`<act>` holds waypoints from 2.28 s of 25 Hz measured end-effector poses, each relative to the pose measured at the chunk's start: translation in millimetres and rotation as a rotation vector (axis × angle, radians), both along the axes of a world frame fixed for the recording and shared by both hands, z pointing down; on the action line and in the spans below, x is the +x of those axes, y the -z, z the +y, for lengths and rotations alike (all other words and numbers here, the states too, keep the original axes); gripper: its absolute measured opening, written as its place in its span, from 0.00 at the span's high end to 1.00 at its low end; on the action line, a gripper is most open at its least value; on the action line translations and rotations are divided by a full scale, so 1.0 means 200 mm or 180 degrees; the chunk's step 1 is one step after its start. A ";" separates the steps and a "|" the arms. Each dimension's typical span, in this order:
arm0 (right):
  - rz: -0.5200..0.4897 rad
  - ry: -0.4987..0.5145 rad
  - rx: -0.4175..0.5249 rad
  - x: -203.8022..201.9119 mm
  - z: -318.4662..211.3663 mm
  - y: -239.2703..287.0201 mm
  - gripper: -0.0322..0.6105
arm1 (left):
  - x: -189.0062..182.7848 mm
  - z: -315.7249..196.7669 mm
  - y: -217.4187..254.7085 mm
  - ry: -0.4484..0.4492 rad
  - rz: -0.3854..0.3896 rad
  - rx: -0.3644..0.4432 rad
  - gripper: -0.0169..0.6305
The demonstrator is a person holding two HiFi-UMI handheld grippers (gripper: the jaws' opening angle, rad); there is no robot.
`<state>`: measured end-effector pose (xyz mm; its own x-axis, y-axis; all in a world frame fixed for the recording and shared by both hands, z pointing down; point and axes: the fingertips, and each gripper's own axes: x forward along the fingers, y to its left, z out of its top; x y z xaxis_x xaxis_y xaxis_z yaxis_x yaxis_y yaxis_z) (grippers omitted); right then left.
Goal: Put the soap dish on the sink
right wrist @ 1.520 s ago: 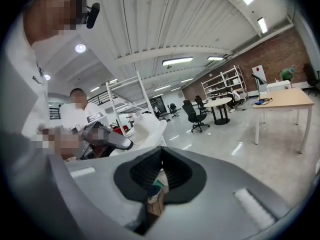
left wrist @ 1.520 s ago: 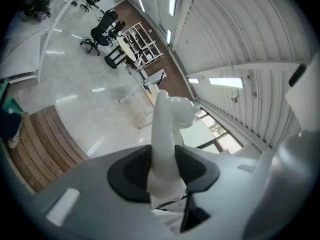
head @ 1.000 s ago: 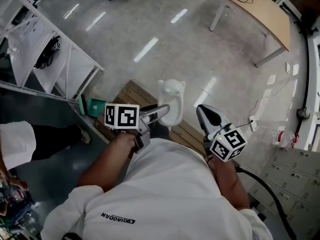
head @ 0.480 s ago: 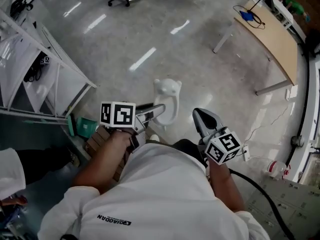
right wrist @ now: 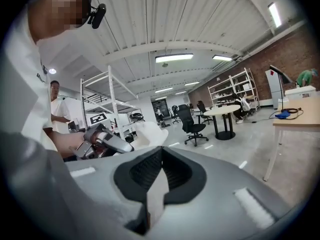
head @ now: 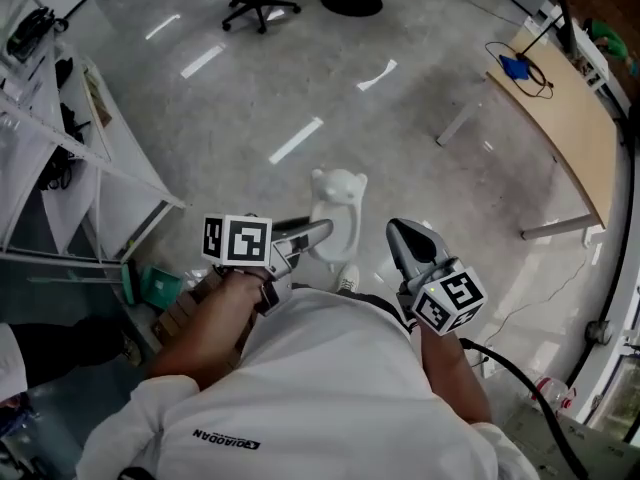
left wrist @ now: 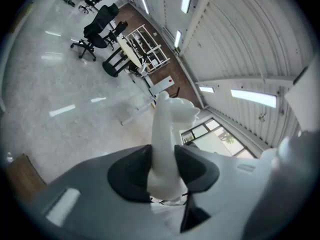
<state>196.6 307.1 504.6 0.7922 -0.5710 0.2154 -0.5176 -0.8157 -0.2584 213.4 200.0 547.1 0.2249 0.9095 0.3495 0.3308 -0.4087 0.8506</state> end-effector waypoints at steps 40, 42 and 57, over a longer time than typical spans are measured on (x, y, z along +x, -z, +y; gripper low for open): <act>-0.0189 -0.0008 0.0288 2.69 0.44 -0.08 0.95 | 2.70 0.47 -0.06 0.0233 -0.0280 -0.0294 0.76; -0.0171 -0.0029 0.0274 2.82 0.50 -0.09 0.95 | 2.82 0.49 -0.08 0.0275 -0.0268 -0.0220 0.76; 0.0010 0.0321 0.0214 3.96 0.72 -0.04 0.95 | 3.92 0.75 0.04 0.0560 -0.0165 -0.0181 0.76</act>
<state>989.2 452.1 513.4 0.7307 -0.6608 0.1715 -0.5970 -0.7404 -0.3089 998.2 350.3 539.5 0.3653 0.8764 0.3139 0.2136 -0.4071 0.8881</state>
